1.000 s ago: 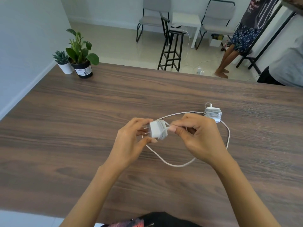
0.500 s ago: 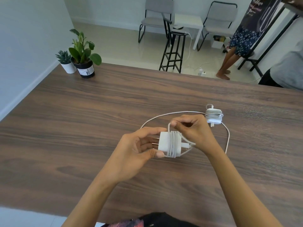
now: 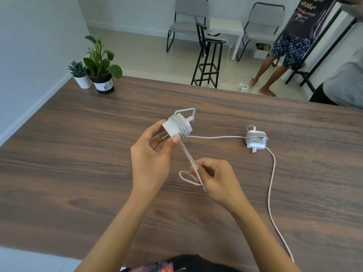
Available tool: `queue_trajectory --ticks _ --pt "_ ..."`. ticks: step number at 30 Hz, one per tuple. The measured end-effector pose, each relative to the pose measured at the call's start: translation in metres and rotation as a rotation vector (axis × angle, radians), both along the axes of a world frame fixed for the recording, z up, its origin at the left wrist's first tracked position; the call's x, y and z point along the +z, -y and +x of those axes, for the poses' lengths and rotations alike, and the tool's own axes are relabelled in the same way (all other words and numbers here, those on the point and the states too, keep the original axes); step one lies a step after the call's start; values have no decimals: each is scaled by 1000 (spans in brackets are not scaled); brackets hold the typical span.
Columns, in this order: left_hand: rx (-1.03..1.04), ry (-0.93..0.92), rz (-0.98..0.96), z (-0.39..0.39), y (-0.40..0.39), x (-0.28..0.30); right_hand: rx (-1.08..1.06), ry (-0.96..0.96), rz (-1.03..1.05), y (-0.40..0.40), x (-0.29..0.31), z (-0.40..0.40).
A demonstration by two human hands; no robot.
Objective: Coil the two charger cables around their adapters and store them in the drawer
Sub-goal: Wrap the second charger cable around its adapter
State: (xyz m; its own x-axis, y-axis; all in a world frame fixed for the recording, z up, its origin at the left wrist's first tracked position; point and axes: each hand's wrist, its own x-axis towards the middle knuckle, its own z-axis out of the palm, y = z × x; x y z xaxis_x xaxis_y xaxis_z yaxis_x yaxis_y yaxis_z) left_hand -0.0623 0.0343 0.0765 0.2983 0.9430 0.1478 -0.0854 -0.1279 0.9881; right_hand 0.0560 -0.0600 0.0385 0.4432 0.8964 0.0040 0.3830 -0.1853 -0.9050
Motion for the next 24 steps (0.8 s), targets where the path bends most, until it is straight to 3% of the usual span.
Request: queue_trajectory --ticks 3,5,10,14,18,24 --pt "26 -34 17 2 -3 2 9 394 22 4 7 1" --pt "19 -30 47 1 -4 5 -33 489 46 6 12 3" --pt "26 -11 74 1 -7 9 -149 464 116 11 10 11" --pt "62 -70 98 4 -8 -3 -37 582 121 15 10 -1" --pt "55 -245 347 8 -10 -23 41 676 117 21 20 -4" --pt "57 -344 490 8 -12 -35 0 777 1 30 38 -1"
